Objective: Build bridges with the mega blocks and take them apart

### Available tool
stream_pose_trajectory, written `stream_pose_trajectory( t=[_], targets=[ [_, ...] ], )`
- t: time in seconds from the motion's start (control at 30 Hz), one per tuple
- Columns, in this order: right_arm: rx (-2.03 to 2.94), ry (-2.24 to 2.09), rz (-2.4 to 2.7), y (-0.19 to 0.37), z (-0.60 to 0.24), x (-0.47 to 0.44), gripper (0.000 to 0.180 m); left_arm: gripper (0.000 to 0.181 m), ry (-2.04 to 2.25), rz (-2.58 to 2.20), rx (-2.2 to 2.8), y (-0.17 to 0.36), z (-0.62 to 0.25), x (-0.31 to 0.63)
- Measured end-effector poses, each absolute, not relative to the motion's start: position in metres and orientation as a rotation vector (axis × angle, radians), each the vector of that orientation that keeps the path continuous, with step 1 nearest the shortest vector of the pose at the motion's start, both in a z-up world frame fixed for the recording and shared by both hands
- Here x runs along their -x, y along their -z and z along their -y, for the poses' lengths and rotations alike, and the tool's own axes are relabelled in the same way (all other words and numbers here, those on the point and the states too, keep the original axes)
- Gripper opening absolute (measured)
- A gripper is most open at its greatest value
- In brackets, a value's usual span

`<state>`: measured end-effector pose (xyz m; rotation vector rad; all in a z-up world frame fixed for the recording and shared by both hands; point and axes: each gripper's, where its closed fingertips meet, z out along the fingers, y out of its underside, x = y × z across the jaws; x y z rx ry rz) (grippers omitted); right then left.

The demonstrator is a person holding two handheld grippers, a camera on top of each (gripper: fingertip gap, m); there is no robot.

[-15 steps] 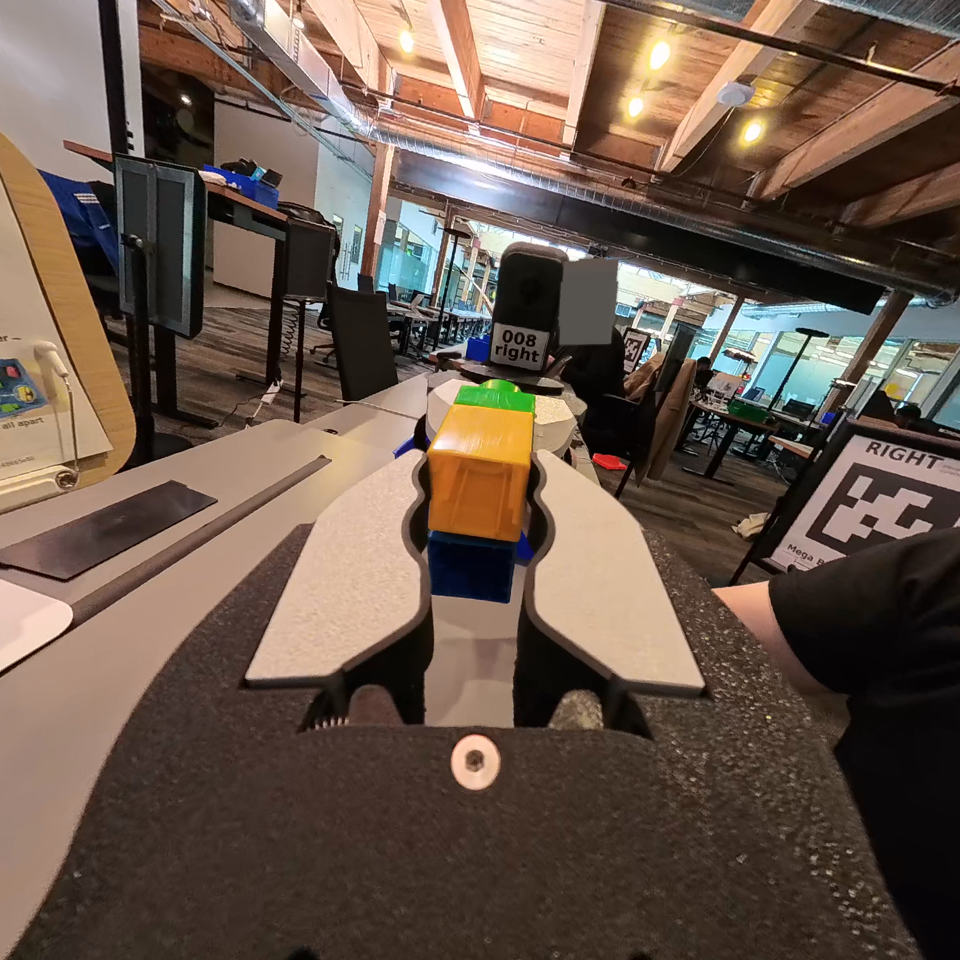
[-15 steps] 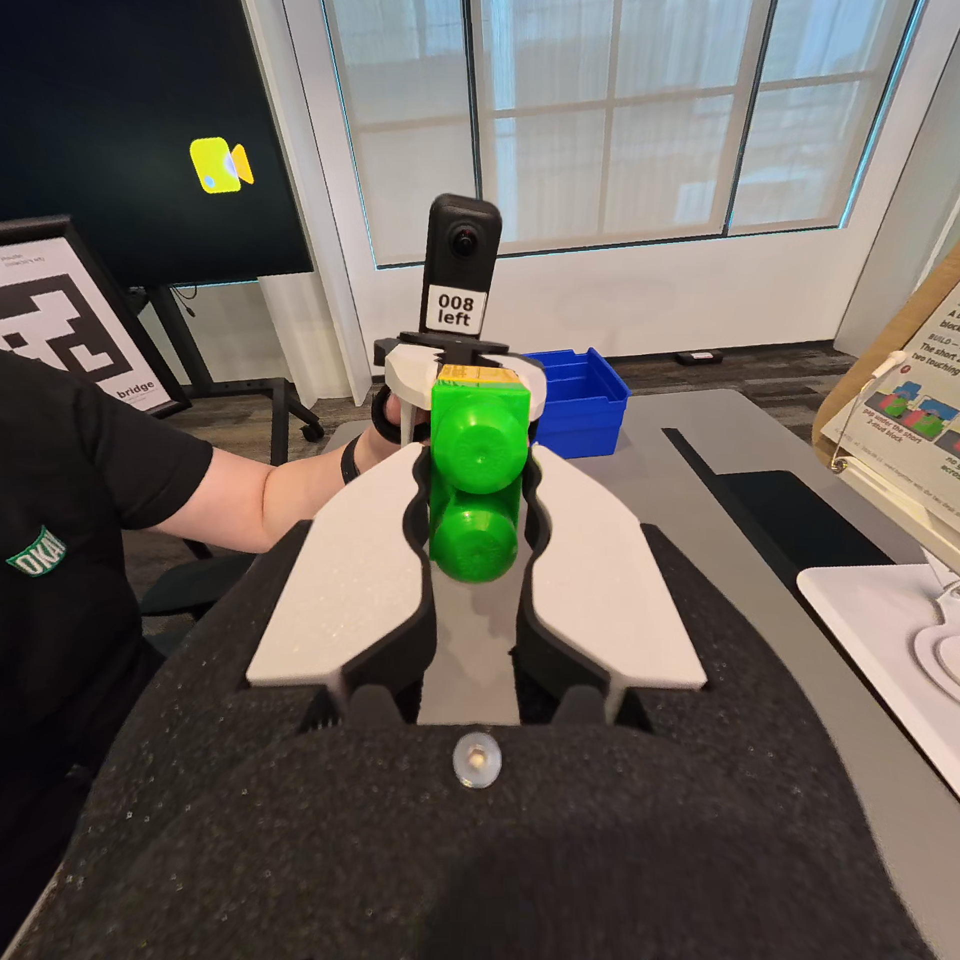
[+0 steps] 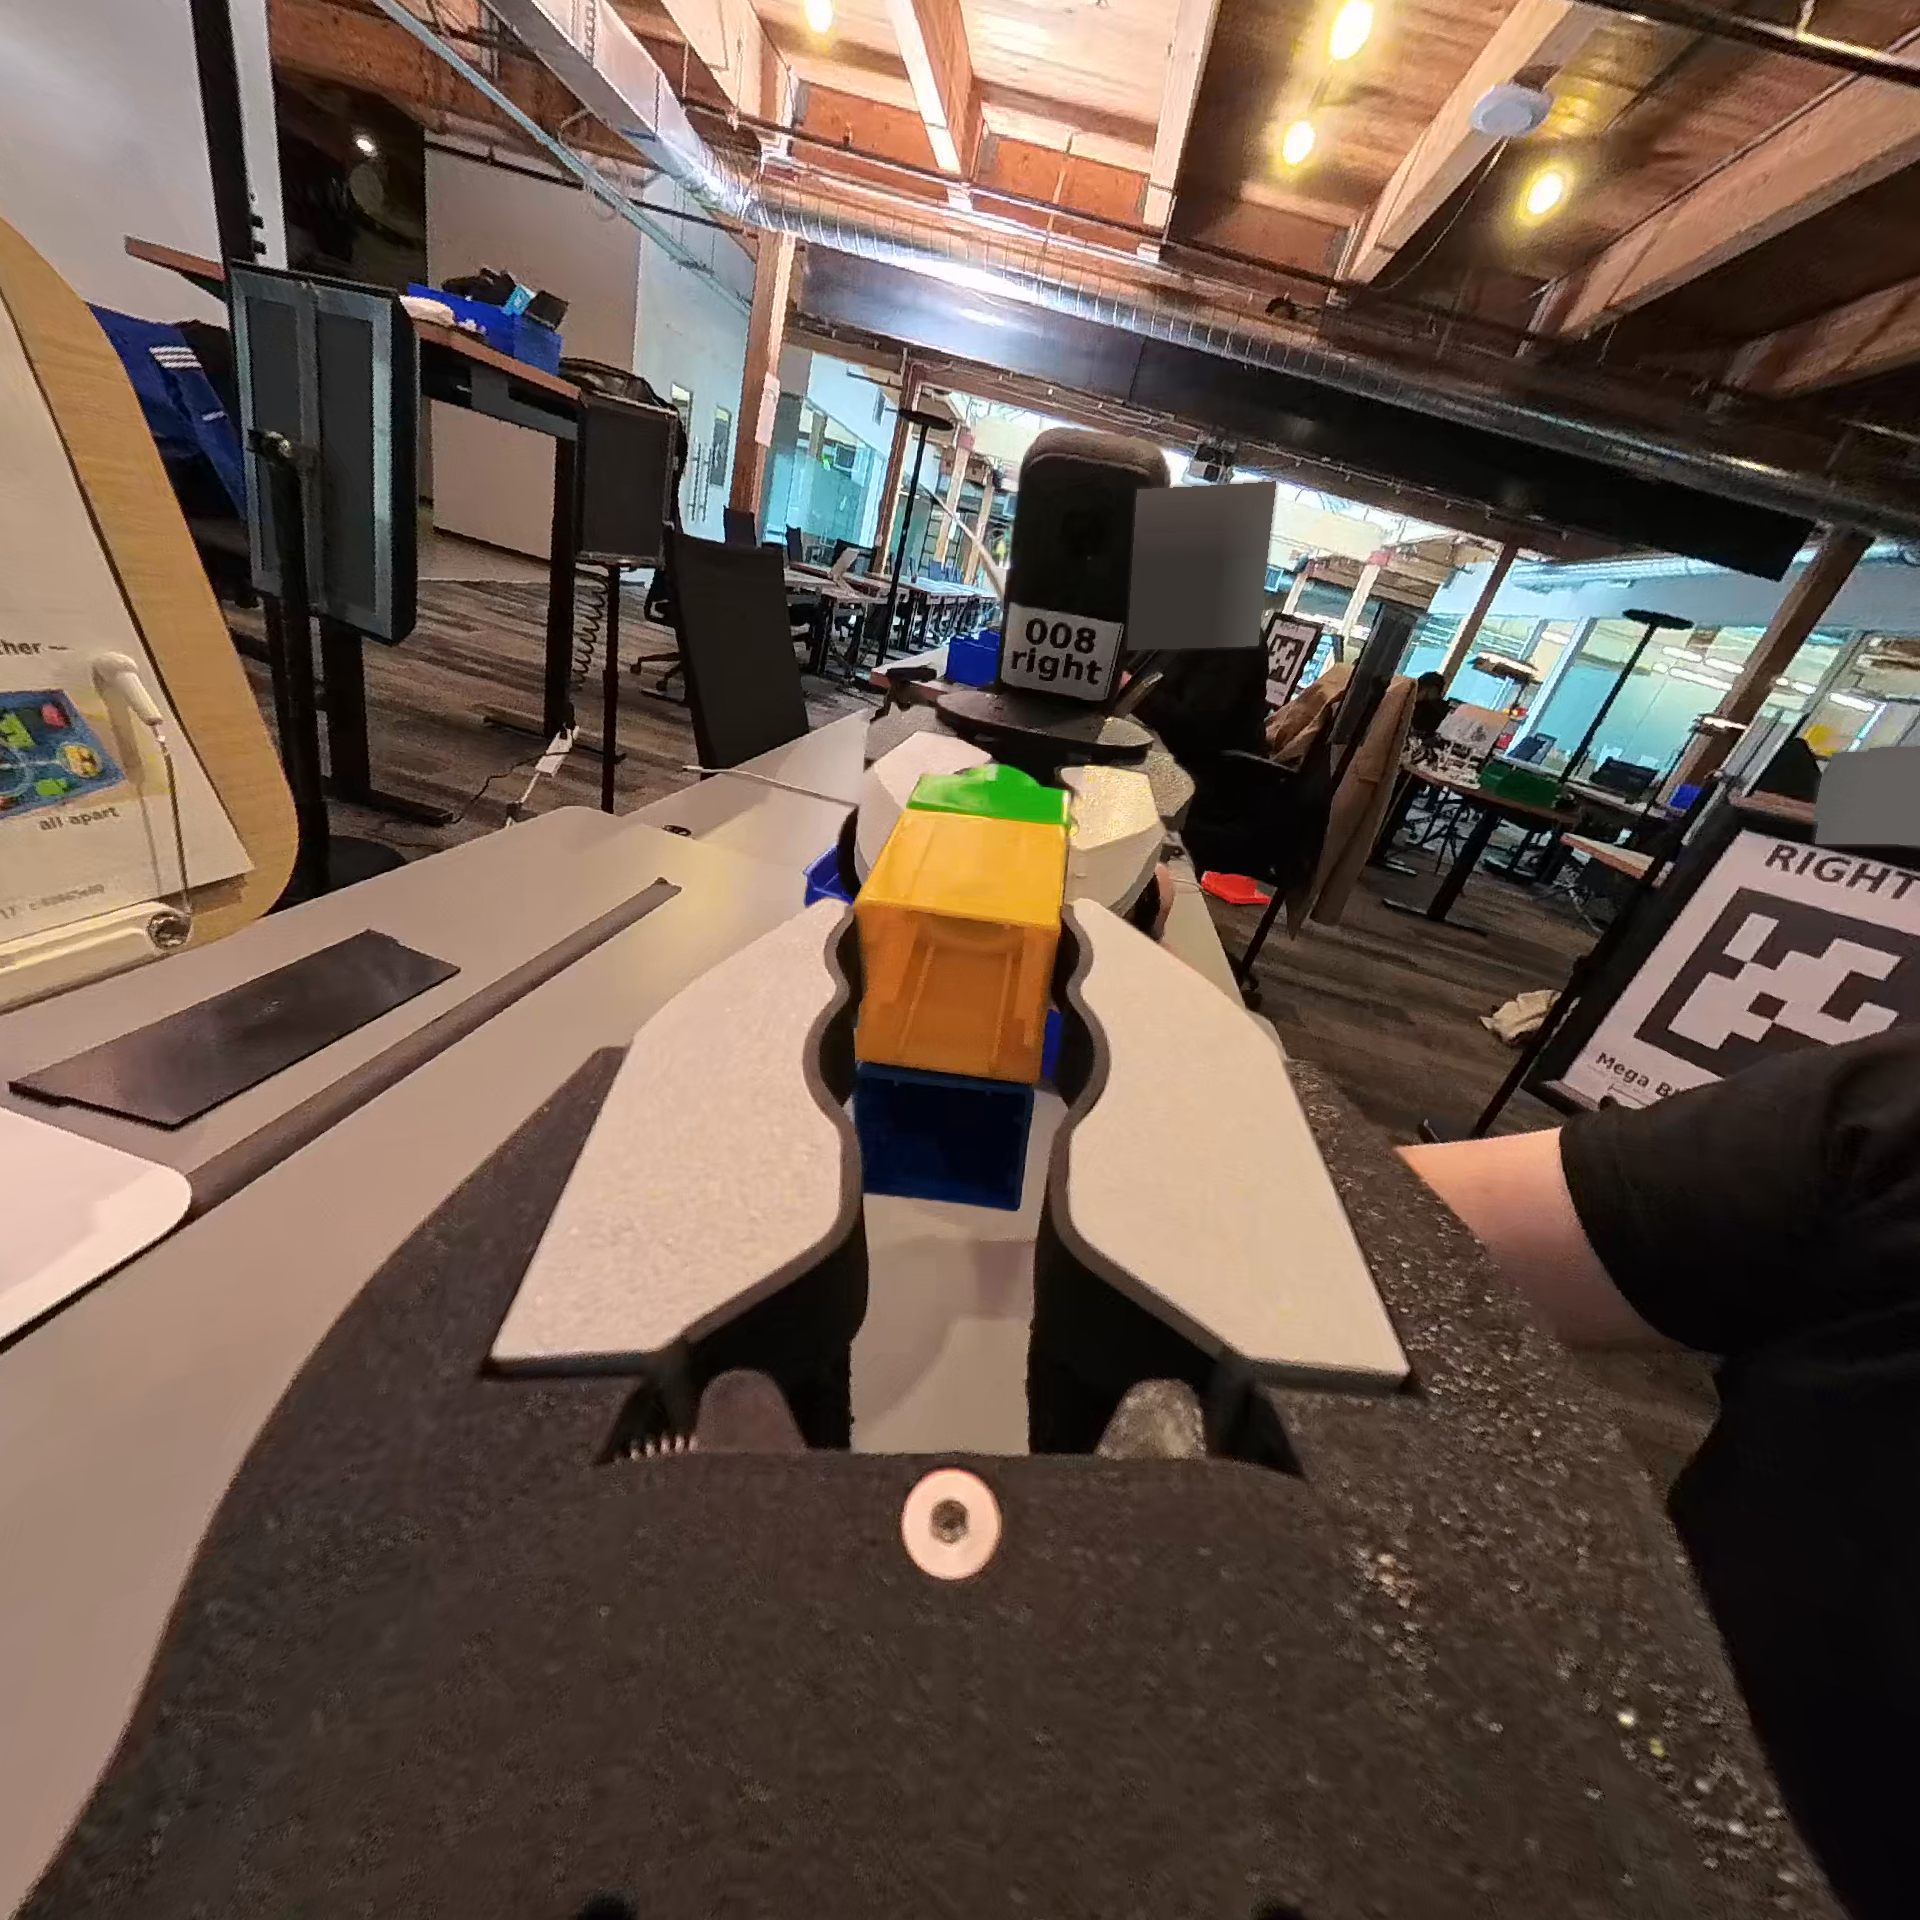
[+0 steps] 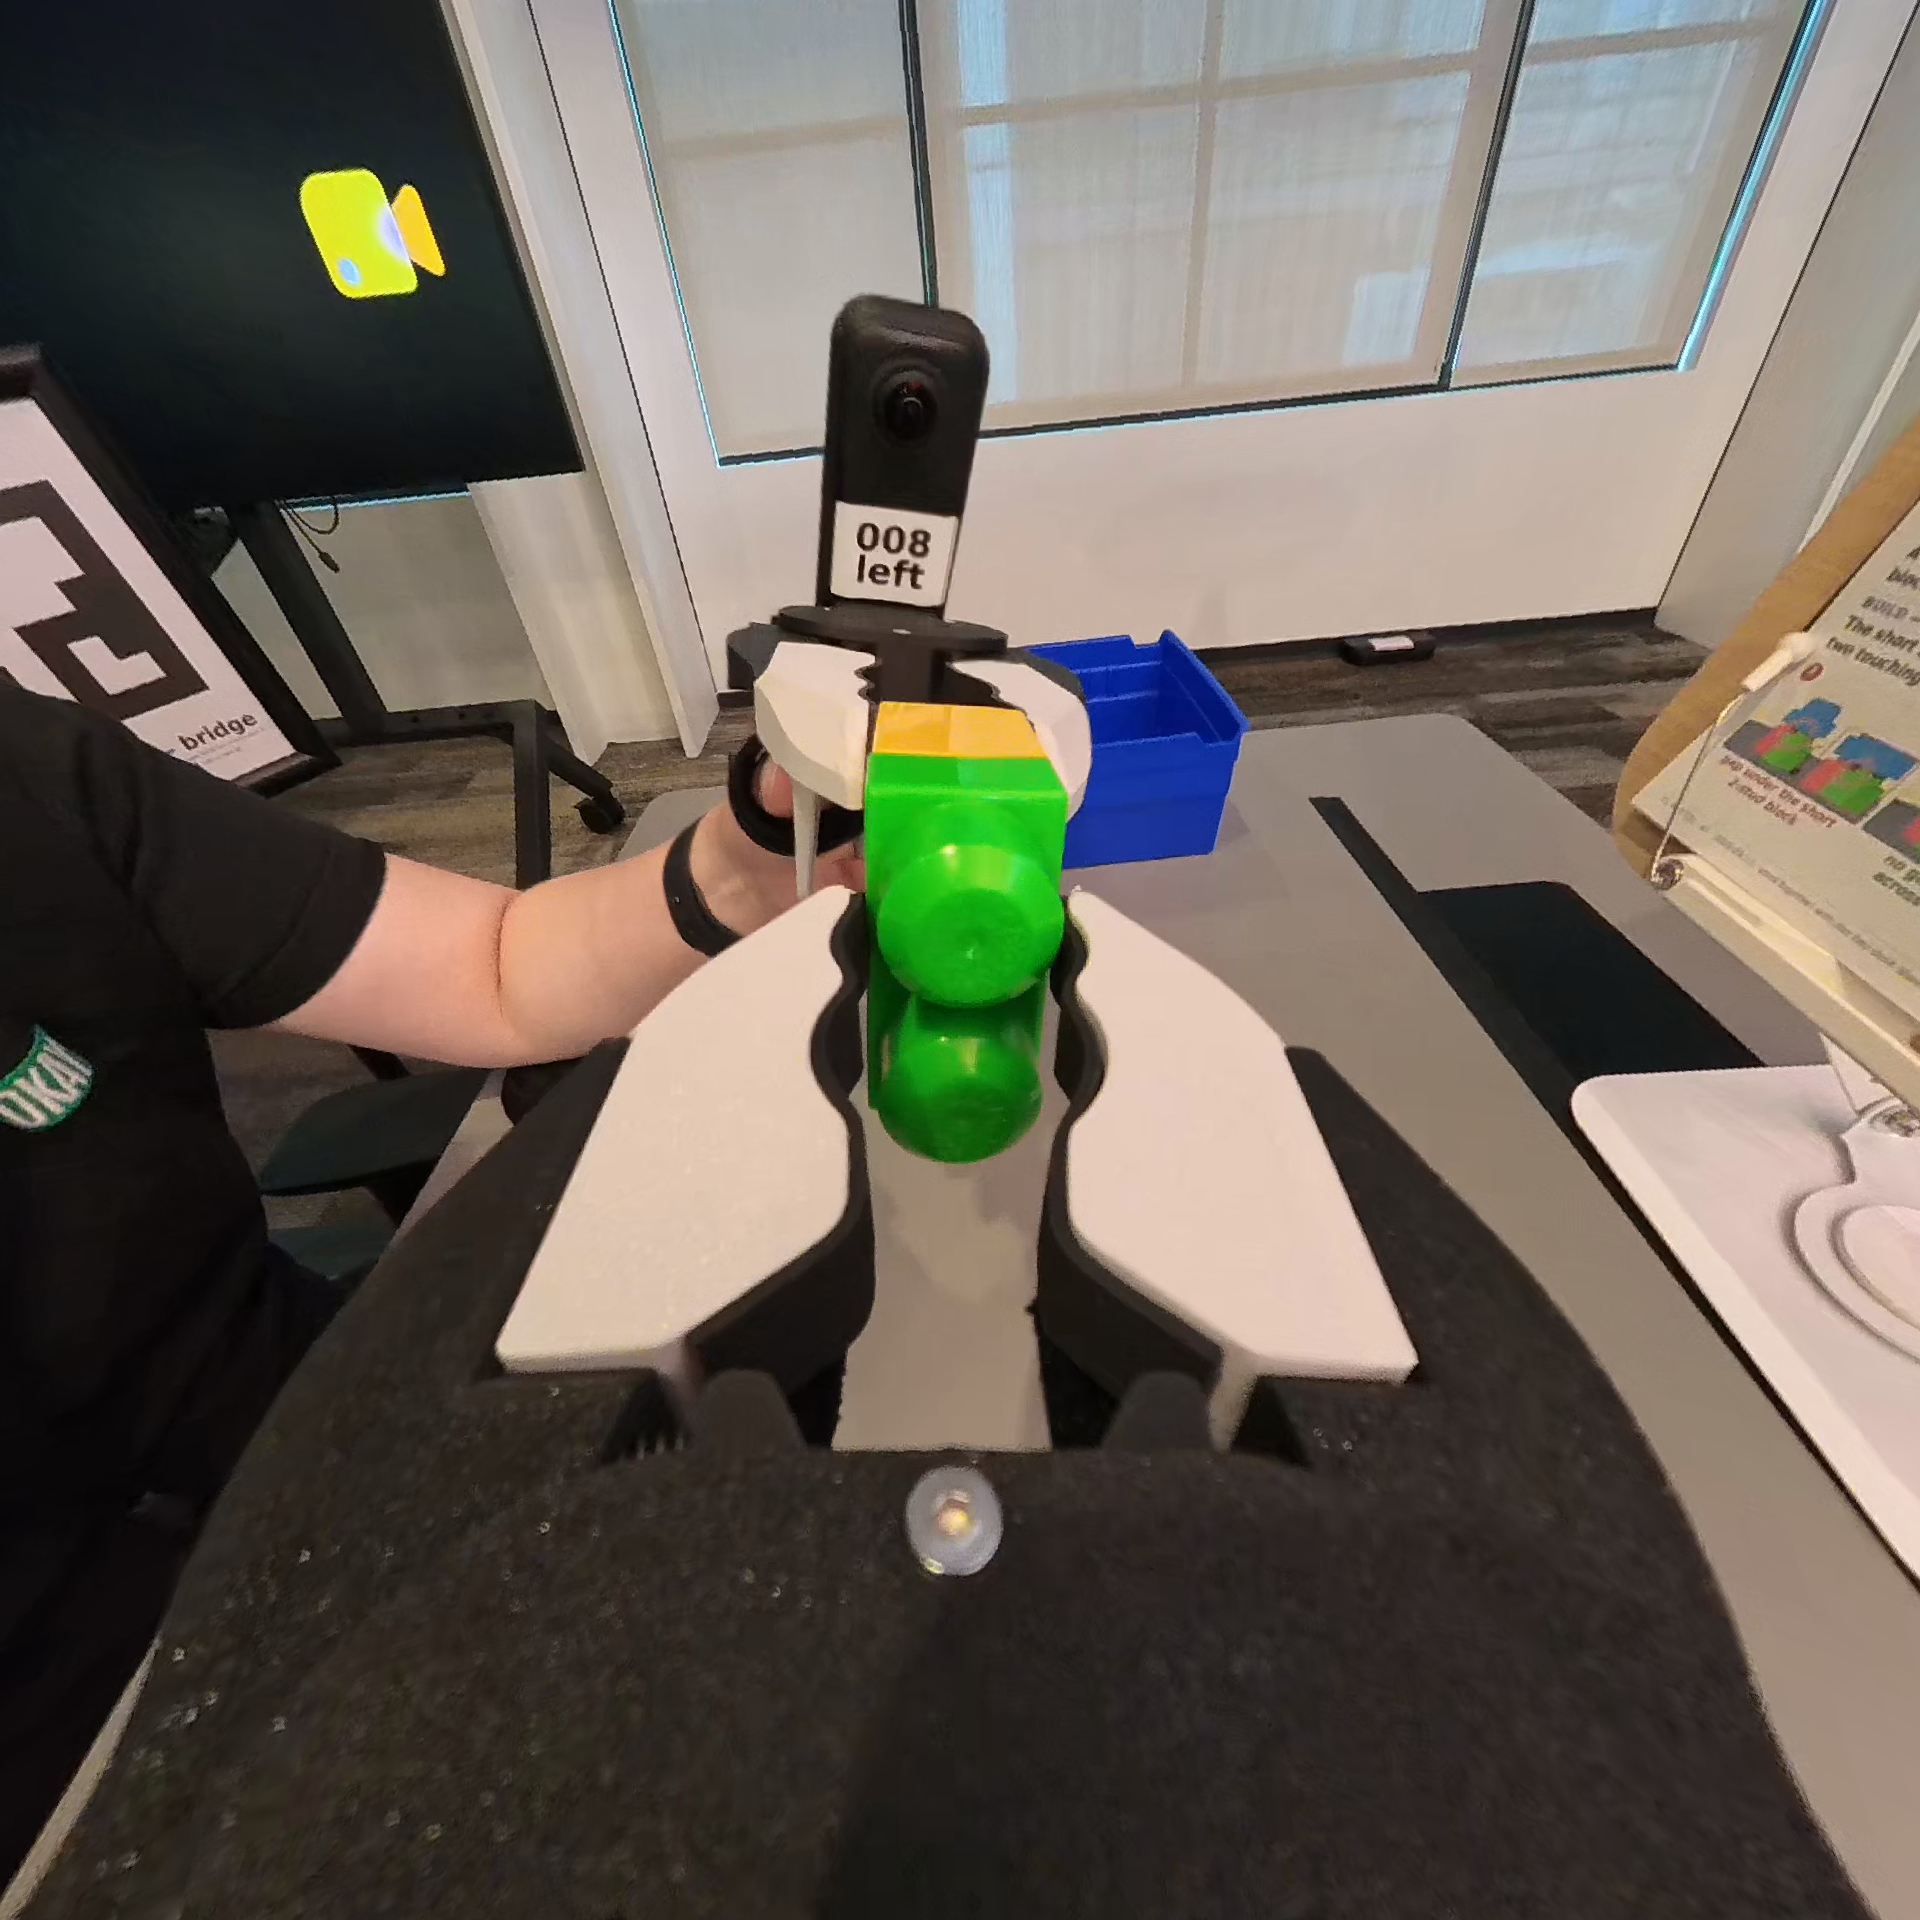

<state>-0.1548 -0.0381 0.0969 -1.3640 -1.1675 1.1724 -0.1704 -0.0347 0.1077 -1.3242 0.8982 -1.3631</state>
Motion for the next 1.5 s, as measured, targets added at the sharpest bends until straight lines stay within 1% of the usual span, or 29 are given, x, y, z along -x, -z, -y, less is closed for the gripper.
stream_pose_trajectory(
  t=[0.1, 0.17, 0.2, 0.23, 0.97, 1.17, 1.3, 1.33, 1.37, 1.4, 1.5],
  targets=[
    [1.29, -1.117, 1.133, -0.107, 0.038, 0.154, 0.035, 0.035, 1.372, -0.9, 1.304, -0.112, 0.037, 0.171],
    [1.272, -1.184, 1.081, -0.116, 0.039, 0.154, 0.037, 0.035, 1.358, -0.914, 1.318, -0.11, 0.037, 0.169],
    [1.269, -1.206, 1.065, -0.119, 0.039, 0.153, 0.035, 0.035, 1.352, -0.91, 1.318, -0.11, 0.037, 0.169],
    [1.277, -1.209, 1.058, -0.118, 0.037, 0.152, 0.033, 0.035, 1.354, -0.905, 1.318, -0.11, 0.037, 0.168],
    [1.404, -1.397, 1.036, -0.104, 0.033, 0.149, 0.033, 0.034, 1.331, -0.888, 1.366, -0.1, 0.032, 0.164],
    [1.399, -1.389, 1.03, -0.104, 0.032, 0.15, 0.033, 0.035, 1.333, -0.889, 1.367, -0.1, 0.031, 0.166],
    [1.382, -1.307, 1.002, -0.114, 0.028, 0.152, 0.033, 0.035, 1.441, -0.816, 1.337, -0.11, 0.028, 0.167],
    [1.399, -1.285, 0.997, -0.114, 0.026, 0.15, 0.041, 0.035, 1.498, -0.789, 1.333, -0.111, 0.028, 0.167],
    [1.419, -1.268, 0.98, -0.113, 0.023, 0.146, 0.056, 0.035, 1.551, -0.763, 1.333, -0.112, 0.028, 0.167],
    [1.434, -1.283, 0.971, -0.112, 0.022, 0.142, 0.059, 0.035, 1.578, -0.737, 1.339, -0.111, 0.026, 0.168],
    [1.448, -1.39, 0.931, -0.113, 0.022, 0.134, 0.058, 0.035, 1.555, -0.703, 1.352, -0.109, 0.018, 0.174]
  ],
)
